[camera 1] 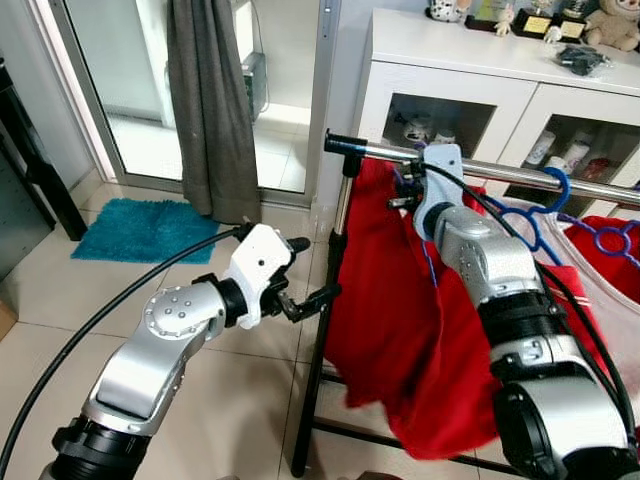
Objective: Hang hanger
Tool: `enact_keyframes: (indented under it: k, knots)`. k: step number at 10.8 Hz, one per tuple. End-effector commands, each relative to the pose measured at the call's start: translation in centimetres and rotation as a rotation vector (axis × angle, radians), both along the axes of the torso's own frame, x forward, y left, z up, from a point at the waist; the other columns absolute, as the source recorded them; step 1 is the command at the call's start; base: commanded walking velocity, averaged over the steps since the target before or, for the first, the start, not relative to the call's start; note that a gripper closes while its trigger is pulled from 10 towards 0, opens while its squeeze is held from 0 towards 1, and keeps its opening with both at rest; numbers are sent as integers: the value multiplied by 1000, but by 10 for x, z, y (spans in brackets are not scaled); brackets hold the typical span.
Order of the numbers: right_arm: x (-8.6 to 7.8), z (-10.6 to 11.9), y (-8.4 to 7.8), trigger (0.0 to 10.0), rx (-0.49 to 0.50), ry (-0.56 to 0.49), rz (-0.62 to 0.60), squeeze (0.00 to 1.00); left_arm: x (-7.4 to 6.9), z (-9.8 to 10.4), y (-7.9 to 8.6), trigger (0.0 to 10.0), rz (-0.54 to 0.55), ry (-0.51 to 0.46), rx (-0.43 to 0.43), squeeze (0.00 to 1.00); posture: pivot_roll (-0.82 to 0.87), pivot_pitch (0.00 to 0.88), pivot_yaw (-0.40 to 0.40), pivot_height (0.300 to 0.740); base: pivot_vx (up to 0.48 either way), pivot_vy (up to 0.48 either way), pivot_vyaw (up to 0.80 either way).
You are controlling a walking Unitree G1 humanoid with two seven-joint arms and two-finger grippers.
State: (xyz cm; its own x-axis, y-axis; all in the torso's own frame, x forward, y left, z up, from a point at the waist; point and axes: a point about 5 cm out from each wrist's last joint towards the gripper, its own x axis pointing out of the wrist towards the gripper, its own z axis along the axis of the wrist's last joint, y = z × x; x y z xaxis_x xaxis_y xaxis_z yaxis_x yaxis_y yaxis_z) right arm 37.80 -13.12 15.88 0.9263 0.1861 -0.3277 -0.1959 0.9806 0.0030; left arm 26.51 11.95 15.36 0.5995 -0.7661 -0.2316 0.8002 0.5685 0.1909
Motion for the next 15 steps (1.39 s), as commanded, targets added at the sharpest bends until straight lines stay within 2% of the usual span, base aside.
enact_keyframes:
  k: [1, 4, 5, 6, 7, 8, 9, 10, 12, 13, 15]
  knots:
    - [1, -4, -5, 10000, -2, 32, -20, 0, 0, 5, -4, 10000, -29, -13, 11, 0, -46, 0, -80, 740, 0, 0, 0]
    - [-12, -18, -4, 10000, -91, 144, 80, 0, 0, 5, -4, 10000, -32, -10, 27, 0, -45, 0, -83, 740, 0, 0, 0]
    - [-17, -22, -5, 10000, -90, 161, 86, 384, 1, 5, -5, 10000, -27, -12, 26, 0, -45, 0, -88, 740, 0, 0, 0]
    - [-18, -18, -5, 10000, -63, 126, 82, 1000, 1, 4, -6, 10000, -25, -12, 24, 0, -46, 0, -87, 740, 0, 0, 0]
    - [-19, 1, -4, 10000, 21, 5, 93, 1000, 2, 5, -5, 10000, 11, -21, 3, 0, -47, 0, -82, 740, 0, 0, 0]
    - [-21, 10, -5, 10000, 45, -38, 99, 1000, 4, 6, -2, 10000, 59, -33, -16, 0, -52, 0, -74, 740, 0, 0, 0]
    - [-28, 20, -10, 10000, 54, -75, 102, 1000, 8, 6, 5, 10000, 180, -38, -70, 0, -54, 0, -73, 740, 0, 0, 0]
    - [-37, 28, -15, 10000, 62, -117, 112, 1000, 7, 0, 12, 10000, 238, -34, -53, 0, -54, 0, -75, 740, 0, 0, 0]
    - [-54, 31, -18, 10000, 67, -125, 163, 1000, 5, 0, 18, 10000, 301, -50, -83, 0, -55, 0, -78, 740, 0, 0, 0]
    - [-63, 31, -18, 10000, 70, -120, 184, 0, 5, 0, 19, 10000, 325, -58, -83, 0, -54, 0, -82, 740, 0, 0, 0]
    - [-94, 32, -8, 10000, 194, -164, 254, 0, -1, -4, 18, 10000, 361, -59, -73, 0, -54, 0, -84, 740, 0, -392, 0]
